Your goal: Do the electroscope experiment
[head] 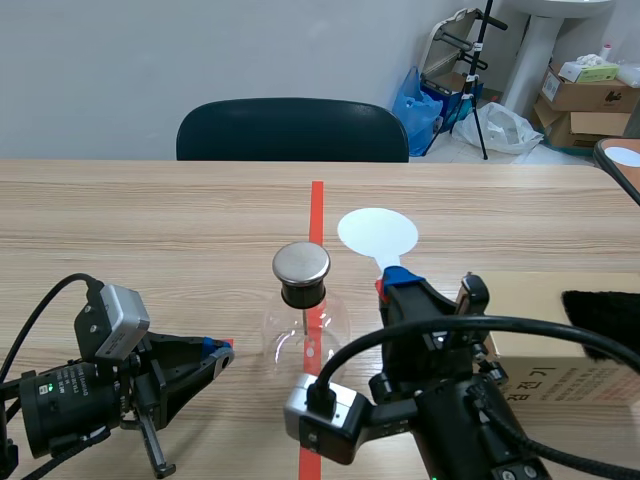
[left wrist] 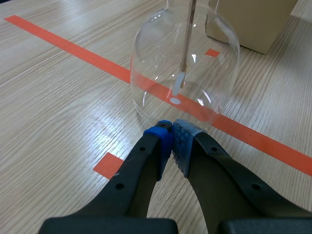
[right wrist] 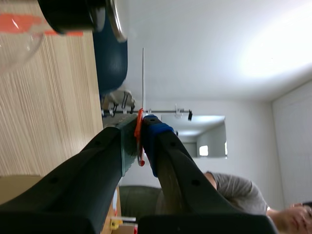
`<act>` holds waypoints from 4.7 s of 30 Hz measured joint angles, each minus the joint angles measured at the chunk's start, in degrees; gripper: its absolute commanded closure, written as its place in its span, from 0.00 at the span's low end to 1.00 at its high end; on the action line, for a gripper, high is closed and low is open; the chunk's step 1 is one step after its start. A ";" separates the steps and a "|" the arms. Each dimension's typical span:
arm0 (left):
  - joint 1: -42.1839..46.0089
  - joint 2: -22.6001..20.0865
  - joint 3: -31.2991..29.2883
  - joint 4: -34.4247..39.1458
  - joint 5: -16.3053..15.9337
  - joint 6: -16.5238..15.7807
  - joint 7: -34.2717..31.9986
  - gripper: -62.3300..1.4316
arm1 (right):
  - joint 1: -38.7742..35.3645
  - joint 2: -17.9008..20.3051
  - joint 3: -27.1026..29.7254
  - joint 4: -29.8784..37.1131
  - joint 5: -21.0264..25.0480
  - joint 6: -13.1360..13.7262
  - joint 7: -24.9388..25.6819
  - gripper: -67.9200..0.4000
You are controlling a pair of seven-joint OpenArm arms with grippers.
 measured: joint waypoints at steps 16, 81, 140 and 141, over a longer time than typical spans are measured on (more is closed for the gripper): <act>0.00 0.00 0.00 0.00 0.00 0.00 0.00 0.93 | 0.00 0.02 0.00 0.00 0.00 0.02 13.86 0.97; 0.00 0.00 0.00 0.00 0.00 0.00 0.00 0.93 | 0.00 0.00 0.00 0.00 0.00 0.02 -17.73 0.97; 0.00 0.00 0.00 0.00 0.00 0.00 -0.07 0.93 | 0.00 0.00 0.00 0.00 0.00 0.02 -17.73 0.97; 0.00 0.00 0.00 0.00 0.00 0.00 -0.07 0.93 | 0.00 0.00 0.00 0.00 0.00 0.02 -17.73 0.97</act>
